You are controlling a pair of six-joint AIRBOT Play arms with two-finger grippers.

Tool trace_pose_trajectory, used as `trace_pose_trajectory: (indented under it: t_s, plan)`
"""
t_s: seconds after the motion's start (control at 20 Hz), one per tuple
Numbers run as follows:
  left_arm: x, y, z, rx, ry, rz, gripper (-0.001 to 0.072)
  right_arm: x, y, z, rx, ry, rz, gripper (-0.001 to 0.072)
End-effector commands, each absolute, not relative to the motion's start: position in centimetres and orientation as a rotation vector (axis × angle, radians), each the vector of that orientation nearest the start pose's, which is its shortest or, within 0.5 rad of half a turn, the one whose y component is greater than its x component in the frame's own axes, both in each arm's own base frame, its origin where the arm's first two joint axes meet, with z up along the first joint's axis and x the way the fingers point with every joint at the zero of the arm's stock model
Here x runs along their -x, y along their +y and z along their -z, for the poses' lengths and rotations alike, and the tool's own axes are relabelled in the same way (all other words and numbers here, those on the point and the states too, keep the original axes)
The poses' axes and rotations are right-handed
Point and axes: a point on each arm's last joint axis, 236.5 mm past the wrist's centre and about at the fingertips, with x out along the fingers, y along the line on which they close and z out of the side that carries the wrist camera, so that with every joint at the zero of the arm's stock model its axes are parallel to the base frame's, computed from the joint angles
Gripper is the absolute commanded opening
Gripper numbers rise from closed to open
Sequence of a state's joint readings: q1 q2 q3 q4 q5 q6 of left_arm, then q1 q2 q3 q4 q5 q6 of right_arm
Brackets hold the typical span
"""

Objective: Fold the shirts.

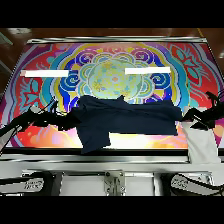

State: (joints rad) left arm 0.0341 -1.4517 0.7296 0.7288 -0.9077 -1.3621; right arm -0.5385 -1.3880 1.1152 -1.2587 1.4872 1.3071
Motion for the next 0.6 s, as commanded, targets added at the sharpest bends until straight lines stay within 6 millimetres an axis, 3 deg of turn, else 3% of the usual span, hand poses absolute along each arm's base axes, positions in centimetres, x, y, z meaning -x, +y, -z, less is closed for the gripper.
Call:
trace_pose_trajectory:
  t_s: [0.0,0.1,0.2,0.55]
  plan:
    - [-31.8,-13.3,11.9,0.801,1.484,0.237,0.0119,-27.2,-7.7,5.3,-0.579,1.639,-0.032,0.0678]
    - [-31.5,-13.5,11.8,0.782,1.487,0.269,0.0055,-26.7,-6.7,6.7,-0.642,1.643,-0.015,0.0678]
    - [-31.0,-13.9,11.6,0.761,1.502,0.310,0.0055,-26.7,-5.3,8.2,-0.710,1.616,-0.019,0.0678]
    - [-30.2,-14.5,10.7,0.735,1.530,0.389,0.0055,-26.6,-5.3,12.0,-0.754,1.654,0.006,0.0678]
